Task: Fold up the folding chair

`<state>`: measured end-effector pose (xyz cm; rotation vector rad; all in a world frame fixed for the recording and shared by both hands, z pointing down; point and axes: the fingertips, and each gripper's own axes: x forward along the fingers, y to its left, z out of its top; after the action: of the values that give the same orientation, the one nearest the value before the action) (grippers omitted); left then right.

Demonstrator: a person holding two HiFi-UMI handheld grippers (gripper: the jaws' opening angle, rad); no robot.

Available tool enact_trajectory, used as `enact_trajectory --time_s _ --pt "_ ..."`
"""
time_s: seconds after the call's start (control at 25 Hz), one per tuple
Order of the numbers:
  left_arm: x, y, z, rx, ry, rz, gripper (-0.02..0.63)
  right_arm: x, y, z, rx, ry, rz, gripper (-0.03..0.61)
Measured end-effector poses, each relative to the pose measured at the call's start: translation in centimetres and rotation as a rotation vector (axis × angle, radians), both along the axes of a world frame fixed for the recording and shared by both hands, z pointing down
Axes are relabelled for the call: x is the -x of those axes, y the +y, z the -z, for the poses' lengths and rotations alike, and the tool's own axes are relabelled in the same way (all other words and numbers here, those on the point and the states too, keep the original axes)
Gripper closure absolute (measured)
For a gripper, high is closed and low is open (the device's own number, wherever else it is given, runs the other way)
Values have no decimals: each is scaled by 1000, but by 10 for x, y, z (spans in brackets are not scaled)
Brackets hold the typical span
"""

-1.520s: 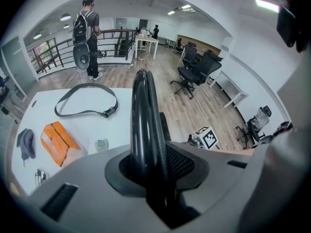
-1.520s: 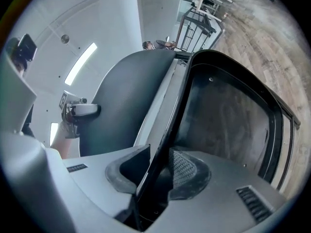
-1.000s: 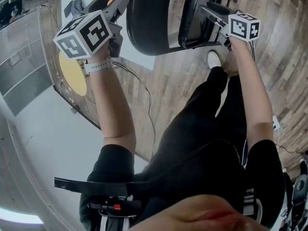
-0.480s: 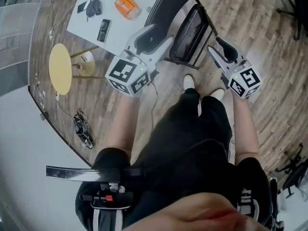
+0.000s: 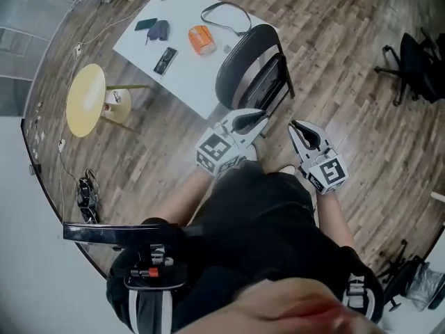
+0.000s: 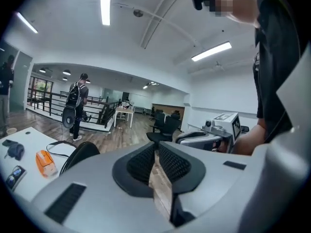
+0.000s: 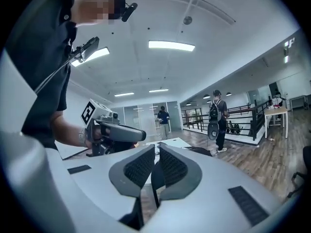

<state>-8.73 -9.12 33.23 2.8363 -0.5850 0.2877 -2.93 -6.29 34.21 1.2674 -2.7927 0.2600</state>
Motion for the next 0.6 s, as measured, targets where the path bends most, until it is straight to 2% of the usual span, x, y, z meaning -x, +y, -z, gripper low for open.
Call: enact_trajectory --time_s 0.08,0.28,0.44,0.6 --pt "-1 10 5 -21 -4 -6 609 8 9 12 -2 -14 20 563" --pt "-6 29 11 -65 -2 -23 609 12 18 42 -48 -4 55 568" --pt "-2 28 19 -85 32 12 609 9 11 60 -89 32 46 568" --pt "5 14 23 -80 60 42 609 8 3 65 -91 39 48 568"
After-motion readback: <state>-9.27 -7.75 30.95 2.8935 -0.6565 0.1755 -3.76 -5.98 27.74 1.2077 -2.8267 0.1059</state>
